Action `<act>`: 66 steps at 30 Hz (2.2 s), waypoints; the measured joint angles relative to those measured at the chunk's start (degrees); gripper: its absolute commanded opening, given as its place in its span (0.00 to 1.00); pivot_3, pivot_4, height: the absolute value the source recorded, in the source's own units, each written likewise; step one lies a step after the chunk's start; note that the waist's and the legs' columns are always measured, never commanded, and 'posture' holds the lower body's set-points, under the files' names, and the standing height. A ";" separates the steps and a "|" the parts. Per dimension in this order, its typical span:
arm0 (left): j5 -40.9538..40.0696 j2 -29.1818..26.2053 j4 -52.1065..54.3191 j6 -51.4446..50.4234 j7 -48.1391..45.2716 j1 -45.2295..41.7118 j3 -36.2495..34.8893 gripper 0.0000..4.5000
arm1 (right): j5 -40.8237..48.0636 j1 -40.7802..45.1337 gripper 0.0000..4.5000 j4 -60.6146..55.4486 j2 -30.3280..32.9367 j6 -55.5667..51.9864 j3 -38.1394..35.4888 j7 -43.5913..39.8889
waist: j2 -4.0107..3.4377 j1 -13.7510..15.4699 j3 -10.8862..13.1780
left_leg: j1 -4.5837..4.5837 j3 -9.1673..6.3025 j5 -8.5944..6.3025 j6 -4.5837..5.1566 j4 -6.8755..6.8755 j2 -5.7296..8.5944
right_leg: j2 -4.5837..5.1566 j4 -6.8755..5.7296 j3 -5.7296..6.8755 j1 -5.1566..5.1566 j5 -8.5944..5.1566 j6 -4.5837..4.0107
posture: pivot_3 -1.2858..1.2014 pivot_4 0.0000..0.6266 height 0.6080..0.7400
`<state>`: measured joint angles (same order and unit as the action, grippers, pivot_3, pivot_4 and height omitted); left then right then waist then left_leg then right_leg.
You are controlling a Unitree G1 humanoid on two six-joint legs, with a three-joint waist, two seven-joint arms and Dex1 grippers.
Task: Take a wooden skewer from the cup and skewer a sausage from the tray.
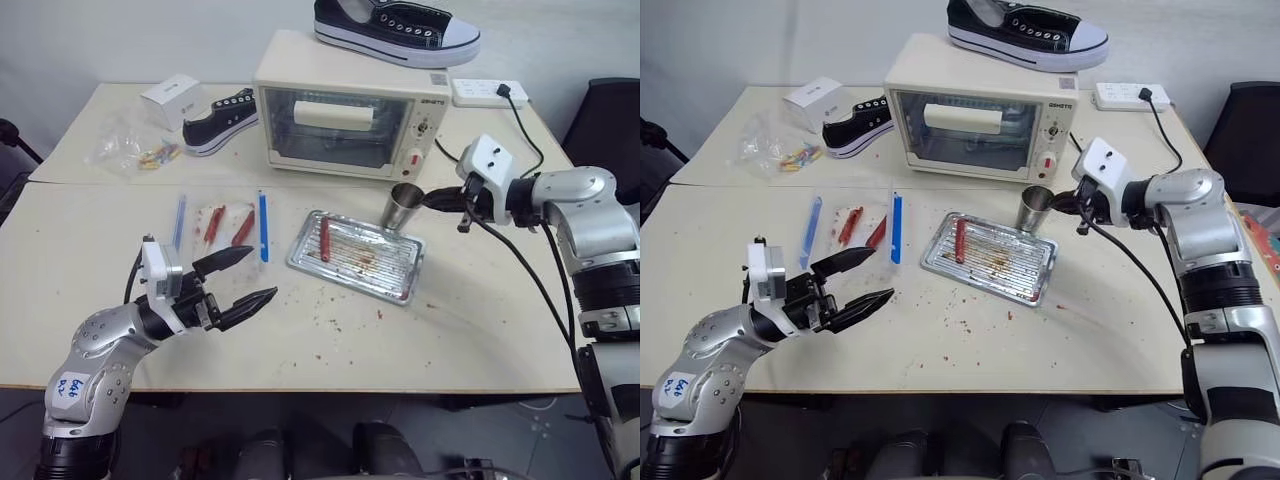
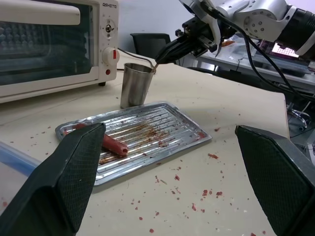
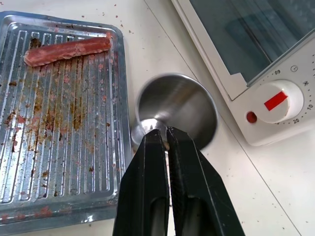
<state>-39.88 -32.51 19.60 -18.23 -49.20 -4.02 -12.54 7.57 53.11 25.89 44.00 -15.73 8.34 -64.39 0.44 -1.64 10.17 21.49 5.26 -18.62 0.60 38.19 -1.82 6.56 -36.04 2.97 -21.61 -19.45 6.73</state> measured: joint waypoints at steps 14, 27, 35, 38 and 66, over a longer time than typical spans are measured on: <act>0.99 0.83 -0.92 1.64 0.25 -1.19 0.18 1.00 | 0.89 3.12 0.01 1.95 2.96 3.82 -3.08 -5.48 | -0.02 0.17 0.03 | 0.02 -0.01 0.00 0.00 0.00 0.06 | 0.00 0.01 0.02 0.00 0.00 0.00 | 0.52 0.24 1.00; -1.05 3.39 -6.40 0.50 -2.68 -6.84 1.35 1.00 | 29.14 -10.93 0.01 -20.23 7.47 -18.63 -21.55 -13.17 | 0.03 0.04 0.07 | -0.04 -0.05 0.00 0.00 -0.02 -0.09 | 0.05 0.00 0.00 0.05 0.00 0.00 | 0.52 0.24 1.00; -7.13 4.97 -6.05 -6.73 -5.04 -11.54 4.63 1.00 | 49.92 -21.43 0.01 -39.58 -7.05 -35.95 -24.08 4.49 | 0.04 0.34 0.07 | 0.01 -0.10 0.00 -0.01 0.00 0.03 | 0.04 -0.01 0.02 0.05 0.02 0.03 | 0.52 0.24 1.00; -7.95 5.72 -5.94 -8.71 -5.11 -13.74 6.01 1.00 | 53.43 -22.65 0.01 -42.31 -10.13 -36.85 -23.77 7.81 | 0.04 0.45 0.07 | 0.02 -0.10 0.00 0.00 0.00 0.07 | -0.01 0.02 0.01 0.06 0.03 0.05 | 0.52 0.24 1.00; -13.33 9.41 -2.64 -17.34 -5.43 -15.52 9.04 0.01 | 58.27 -24.77 0.00 -43.71 -9.73 -38.95 -19.86 10.19 | 0.05 0.23 0.08 | 0.01 -0.10 -0.01 0.02 -0.03 0.04 | -0.02 0.05 -0.03 0.06 0.03 0.05 | 0.52 0.24 1.00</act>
<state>-53.21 -23.11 16.96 -35.56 -54.63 -19.55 -3.50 65.85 28.34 -17.82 34.27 -54.67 -11.51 -54.20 0.49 -1.41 10.24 21.51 5.16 -18.62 0.62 38.16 -1.78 6.55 -35.99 2.93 -21.55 -19.42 6.78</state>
